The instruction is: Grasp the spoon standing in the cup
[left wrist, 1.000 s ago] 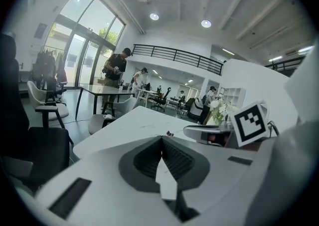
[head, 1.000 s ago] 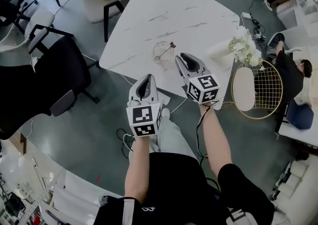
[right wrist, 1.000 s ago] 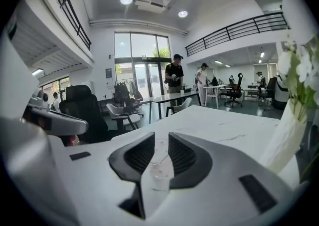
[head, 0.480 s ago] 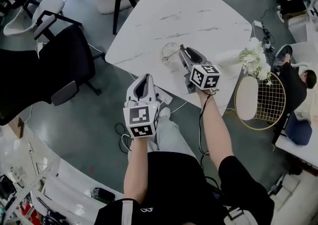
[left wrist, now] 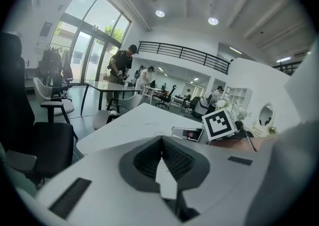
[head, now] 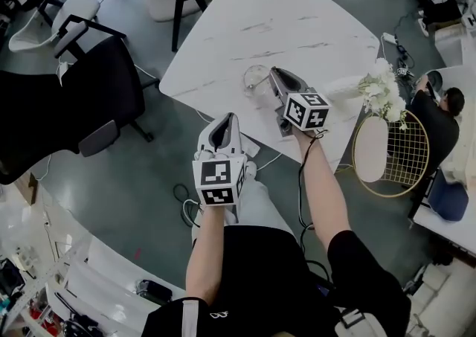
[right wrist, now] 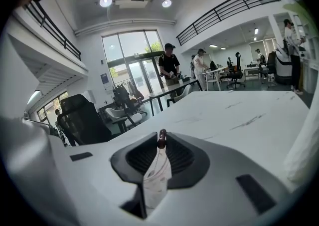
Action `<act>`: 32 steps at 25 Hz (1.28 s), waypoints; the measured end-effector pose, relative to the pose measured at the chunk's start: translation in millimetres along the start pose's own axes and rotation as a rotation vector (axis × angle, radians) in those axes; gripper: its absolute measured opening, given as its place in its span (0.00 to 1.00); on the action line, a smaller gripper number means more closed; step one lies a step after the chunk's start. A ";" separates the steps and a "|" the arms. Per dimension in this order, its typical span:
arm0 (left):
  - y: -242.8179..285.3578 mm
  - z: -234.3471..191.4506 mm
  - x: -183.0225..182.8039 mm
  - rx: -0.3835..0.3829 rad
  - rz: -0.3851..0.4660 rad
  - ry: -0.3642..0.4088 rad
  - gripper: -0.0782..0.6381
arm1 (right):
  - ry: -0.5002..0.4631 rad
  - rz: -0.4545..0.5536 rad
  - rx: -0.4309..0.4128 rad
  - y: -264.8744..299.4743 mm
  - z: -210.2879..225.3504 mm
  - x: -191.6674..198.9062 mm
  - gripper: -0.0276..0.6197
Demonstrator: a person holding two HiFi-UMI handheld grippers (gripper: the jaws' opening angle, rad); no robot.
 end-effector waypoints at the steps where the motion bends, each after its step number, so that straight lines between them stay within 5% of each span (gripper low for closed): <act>1: 0.4 2.5 -0.2 0.007 -0.001 0.002 0.13 | -0.002 0.014 -0.002 -3.3 -1.6 -3.7 0.13; 14: 0.7 27.3 -33.7 0.121 0.070 0.062 0.13 | -0.022 0.324 0.062 -95.2 -36.8 -94.3 0.13; 20: -4.1 45.5 -85.3 0.170 0.177 0.097 0.13 | -0.029 0.467 0.096 -157.0 -63.8 -136.2 0.13; 32: -31.7 85.3 -175.6 0.231 0.380 0.236 0.13 | -0.203 0.630 0.136 -238.7 -86.3 -184.2 0.13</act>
Point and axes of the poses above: the fingertips, and each gripper's own axes: y forward along the fingers, z to its right, x out of its underside, the point moved 2 cm from there along -y, backward along the fingers, and after that the axes turned 2 degrees about -y, right-handed, at the moved point
